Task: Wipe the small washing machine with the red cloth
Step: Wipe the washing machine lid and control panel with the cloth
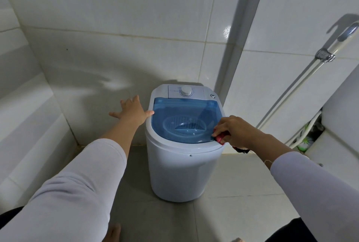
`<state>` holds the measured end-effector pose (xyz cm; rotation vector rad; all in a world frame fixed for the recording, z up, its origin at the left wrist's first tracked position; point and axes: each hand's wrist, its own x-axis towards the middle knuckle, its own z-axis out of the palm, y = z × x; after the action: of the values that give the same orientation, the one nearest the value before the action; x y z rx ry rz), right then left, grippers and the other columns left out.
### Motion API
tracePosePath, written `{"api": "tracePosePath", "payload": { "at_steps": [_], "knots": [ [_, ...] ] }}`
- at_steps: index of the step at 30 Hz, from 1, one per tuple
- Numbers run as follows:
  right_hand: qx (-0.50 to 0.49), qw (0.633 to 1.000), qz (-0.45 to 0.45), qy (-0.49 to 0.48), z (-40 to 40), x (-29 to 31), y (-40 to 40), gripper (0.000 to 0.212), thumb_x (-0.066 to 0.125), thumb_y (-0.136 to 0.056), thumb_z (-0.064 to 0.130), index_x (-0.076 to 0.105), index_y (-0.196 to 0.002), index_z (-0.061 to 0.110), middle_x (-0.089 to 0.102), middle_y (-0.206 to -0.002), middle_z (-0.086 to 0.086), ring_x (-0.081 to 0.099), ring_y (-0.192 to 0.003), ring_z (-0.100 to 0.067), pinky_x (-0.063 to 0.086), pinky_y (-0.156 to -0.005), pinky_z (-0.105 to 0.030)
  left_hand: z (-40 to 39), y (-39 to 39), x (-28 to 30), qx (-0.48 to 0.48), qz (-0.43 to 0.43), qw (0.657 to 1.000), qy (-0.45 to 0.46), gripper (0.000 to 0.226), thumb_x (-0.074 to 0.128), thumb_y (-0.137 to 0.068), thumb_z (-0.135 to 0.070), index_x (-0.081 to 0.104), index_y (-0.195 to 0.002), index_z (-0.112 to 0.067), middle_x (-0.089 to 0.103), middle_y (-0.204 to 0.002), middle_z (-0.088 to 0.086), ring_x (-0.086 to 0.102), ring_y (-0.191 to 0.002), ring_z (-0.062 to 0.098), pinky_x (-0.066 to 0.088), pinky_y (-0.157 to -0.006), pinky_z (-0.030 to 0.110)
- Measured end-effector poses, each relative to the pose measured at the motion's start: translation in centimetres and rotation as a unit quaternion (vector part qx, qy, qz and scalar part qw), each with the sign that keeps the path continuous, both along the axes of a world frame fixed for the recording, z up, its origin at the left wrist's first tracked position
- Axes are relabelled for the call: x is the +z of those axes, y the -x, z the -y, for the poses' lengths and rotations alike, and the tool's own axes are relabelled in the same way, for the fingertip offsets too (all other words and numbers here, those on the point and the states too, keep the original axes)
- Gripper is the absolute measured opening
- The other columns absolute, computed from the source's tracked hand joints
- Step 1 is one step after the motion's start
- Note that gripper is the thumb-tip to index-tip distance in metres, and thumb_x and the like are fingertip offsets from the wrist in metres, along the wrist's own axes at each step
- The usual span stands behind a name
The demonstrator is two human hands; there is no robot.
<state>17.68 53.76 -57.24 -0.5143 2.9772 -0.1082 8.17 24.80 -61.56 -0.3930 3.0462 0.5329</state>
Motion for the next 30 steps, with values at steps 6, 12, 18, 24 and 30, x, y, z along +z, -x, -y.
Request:
{"api": "tracePosePath", "payload": {
  "at_steps": [6, 12, 18, 24, 30],
  "knots": [
    [-0.026, 0.999, -0.022, -0.028, -0.8, 1.1, 0.7, 0.029, 0.059, -0.088, 0.01, 0.07, -0.114, 0.019, 0.063, -0.117, -0.002, 0.047, -0.097, -0.016, 0.038, -0.088, -0.021, -0.9, -0.1, 0.4, 0.002, -0.018, 1.0, -0.004, 0.09, 0.061, -0.086, -0.051, 0.009, -0.153, -0.021, 0.017, -0.159, 0.01, 0.009, -0.148, 0.032, 0.013, -0.107, 0.071],
    [0.005, 0.995, -0.094, 0.019, 1.9, 2.3, 3.1, 0.028, 0.066, -0.079, 0.009, 0.063, -0.106, 0.014, 0.061, -0.109, -0.005, 0.05, -0.104, -0.025, 0.038, -0.081, -0.027, -2.4, 0.2, 1.7, -0.029, -0.028, 0.999, -0.02, 0.096, 0.069, -0.082, -0.047, 0.008, -0.152, -0.022, 0.018, -0.158, 0.008, 0.009, -0.147, 0.031, 0.014, -0.106, 0.072],
    [0.096, 0.976, -0.195, 0.002, 4.4, 1.0, 3.9, 0.012, 0.066, -0.084, 0.013, 0.067, -0.095, 0.015, 0.062, -0.108, -0.004, 0.049, -0.098, -0.026, 0.048, -0.083, -0.038, -1.7, 0.5, 1.0, -0.017, 0.006, 0.999, -0.033, 0.101, 0.067, -0.08, -0.054, 0.004, -0.153, -0.023, 0.014, -0.16, 0.007, 0.007, -0.148, 0.031, 0.015, -0.107, 0.071],
    [0.146, 0.968, -0.203, -0.026, 4.5, -0.9, 4.0, 0.012, 0.079, -0.073, 0.012, 0.073, -0.082, 0.015, 0.062, -0.096, -0.007, 0.056, -0.086, -0.026, 0.055, -0.068, -0.038, -1.1, 0.9, 0.8, -0.022, 0.021, 0.999, -0.041, 0.103, 0.065, -0.079, -0.059, 0.002, -0.153, -0.023, 0.012, -0.16, 0.006, 0.004, -0.148, 0.03, 0.013, -0.107, 0.072],
    [0.143, 0.986, -0.059, -0.054, 4.7, 0.2, 3.7, 0.028, 0.06, -0.085, 0.01, 0.069, -0.109, 0.022, 0.049, -0.117, -0.002, 0.047, -0.11, -0.021, 0.046, -0.095, -0.032, -0.9, 1.2, 0.7, -0.026, 0.023, 0.999, -0.038, 0.105, 0.066, -0.077, -0.061, 0.004, -0.153, -0.024, 0.014, -0.16, 0.006, 0.005, -0.148, 0.03, 0.014, -0.106, 0.072]
  ]
}}
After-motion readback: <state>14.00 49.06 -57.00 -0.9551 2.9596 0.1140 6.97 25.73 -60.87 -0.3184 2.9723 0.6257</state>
